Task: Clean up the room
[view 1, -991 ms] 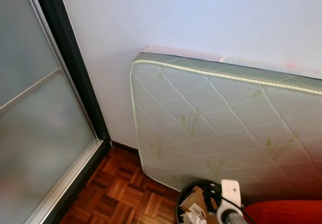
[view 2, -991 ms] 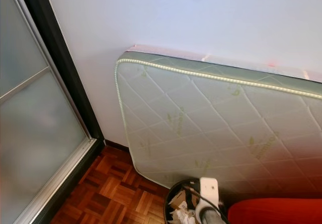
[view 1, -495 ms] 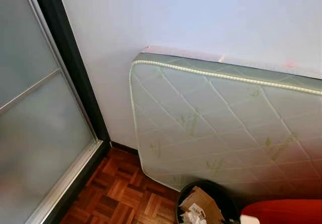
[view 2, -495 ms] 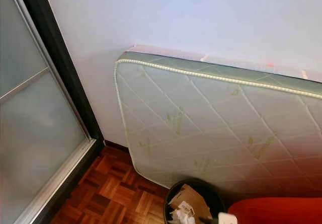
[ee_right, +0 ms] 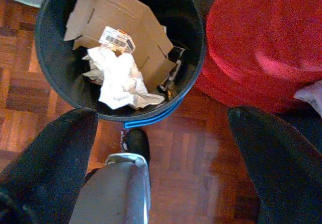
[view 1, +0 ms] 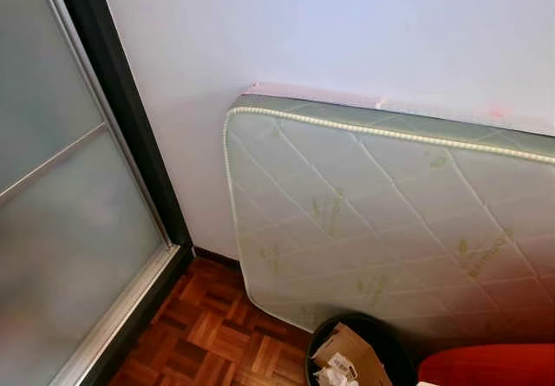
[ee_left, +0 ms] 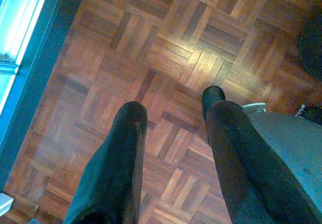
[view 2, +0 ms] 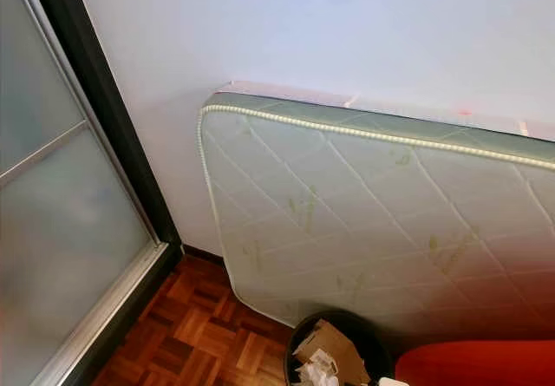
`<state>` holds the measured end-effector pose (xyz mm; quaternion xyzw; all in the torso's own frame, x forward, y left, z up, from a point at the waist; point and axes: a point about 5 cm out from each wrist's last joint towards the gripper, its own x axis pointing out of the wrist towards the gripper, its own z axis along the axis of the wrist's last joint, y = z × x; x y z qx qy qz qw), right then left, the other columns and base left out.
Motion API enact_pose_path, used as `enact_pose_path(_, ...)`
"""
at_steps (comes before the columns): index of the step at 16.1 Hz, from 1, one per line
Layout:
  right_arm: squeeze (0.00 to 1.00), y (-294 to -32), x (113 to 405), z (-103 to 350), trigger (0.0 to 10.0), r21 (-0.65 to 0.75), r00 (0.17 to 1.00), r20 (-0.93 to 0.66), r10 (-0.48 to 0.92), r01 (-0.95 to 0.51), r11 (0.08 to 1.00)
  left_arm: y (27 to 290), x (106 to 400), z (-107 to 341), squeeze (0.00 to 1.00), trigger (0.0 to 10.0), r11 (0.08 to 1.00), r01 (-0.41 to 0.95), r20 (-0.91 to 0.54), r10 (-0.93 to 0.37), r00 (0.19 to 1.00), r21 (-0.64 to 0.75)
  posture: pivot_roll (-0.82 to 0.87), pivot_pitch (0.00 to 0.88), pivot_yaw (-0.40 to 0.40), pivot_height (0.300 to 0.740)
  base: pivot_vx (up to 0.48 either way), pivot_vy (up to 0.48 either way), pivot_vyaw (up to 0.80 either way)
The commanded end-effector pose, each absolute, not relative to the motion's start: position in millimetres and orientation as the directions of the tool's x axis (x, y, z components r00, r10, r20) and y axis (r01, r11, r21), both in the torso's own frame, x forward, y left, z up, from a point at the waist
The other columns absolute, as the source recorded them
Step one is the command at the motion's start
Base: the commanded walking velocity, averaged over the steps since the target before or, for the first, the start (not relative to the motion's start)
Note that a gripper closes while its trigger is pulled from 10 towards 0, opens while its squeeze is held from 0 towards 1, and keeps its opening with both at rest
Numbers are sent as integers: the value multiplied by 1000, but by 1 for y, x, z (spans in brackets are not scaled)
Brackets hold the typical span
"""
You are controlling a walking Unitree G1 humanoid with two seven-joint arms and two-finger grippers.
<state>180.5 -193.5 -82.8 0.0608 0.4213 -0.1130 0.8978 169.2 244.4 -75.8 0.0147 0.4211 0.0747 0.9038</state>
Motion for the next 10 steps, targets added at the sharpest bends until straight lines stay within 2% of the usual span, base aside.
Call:
enact_pose_path(1,0,-190,177,-85,10000,18,604,-785,-137,243,970,247,159,-80,0,10000,988,-119,-789,150,596,98,15,81,19,740,0,0,0)
enact_pose_path(5,0,-186,181,-84,10000,29,614,-782,-112,214,976,245,159,-81,0,10000,989,-117,-789,144,597,92,14,70,14,740,0,0,0)
enact_pose_path(10,0,-186,178,-86,10000,21,607,-787,-112,207,978,245,159,-81,0,10000,988,-133,-787,148,599,85,13,112,12,740,0,0,0)
